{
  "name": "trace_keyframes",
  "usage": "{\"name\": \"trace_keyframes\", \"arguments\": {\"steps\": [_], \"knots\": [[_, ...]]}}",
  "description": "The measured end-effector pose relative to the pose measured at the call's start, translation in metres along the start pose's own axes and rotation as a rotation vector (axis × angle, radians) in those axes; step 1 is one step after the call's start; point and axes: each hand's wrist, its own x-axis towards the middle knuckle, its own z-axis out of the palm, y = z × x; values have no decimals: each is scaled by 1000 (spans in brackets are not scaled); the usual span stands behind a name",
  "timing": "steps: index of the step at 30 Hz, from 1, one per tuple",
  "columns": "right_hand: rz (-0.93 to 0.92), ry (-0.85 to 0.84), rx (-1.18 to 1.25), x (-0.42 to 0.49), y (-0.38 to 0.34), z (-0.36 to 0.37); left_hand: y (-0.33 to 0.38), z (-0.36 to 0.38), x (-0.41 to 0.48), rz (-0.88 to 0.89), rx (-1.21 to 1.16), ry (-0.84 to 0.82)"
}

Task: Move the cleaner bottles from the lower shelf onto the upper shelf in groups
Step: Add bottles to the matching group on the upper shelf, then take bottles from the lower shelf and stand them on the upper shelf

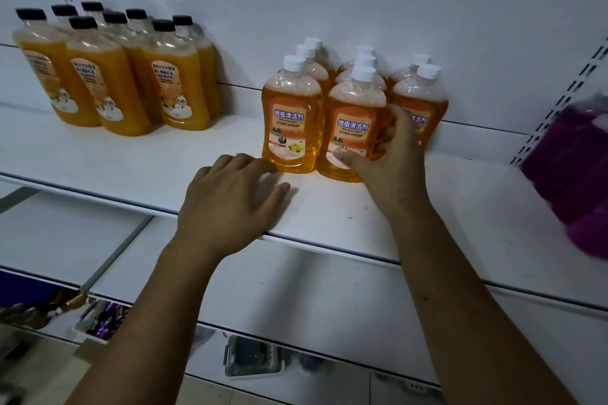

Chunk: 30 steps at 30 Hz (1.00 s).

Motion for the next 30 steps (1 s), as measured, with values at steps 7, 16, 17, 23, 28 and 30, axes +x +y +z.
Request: {"name": "trace_keyframes", "arguments": {"steps": [7,16,17,23,28,30], "knots": [[-109,10,-65,-15,-7,-45,6,-3,-3,3,-155,66],[-81,-97,-328,-137,37,-186,125,9,-59,381,-377,68],[-58,-83,-346,-153,46,-205,146,12,-67,437,-394,48],[68,63,-514,-240,93,-334,287,54,-107,717,-426,-80],[217,104,-661,-310,124,-440,404,99,-154,861,-402,-195],[273,96,-720,-331,136,-475,445,118,-173,902,-376,-253]]}}
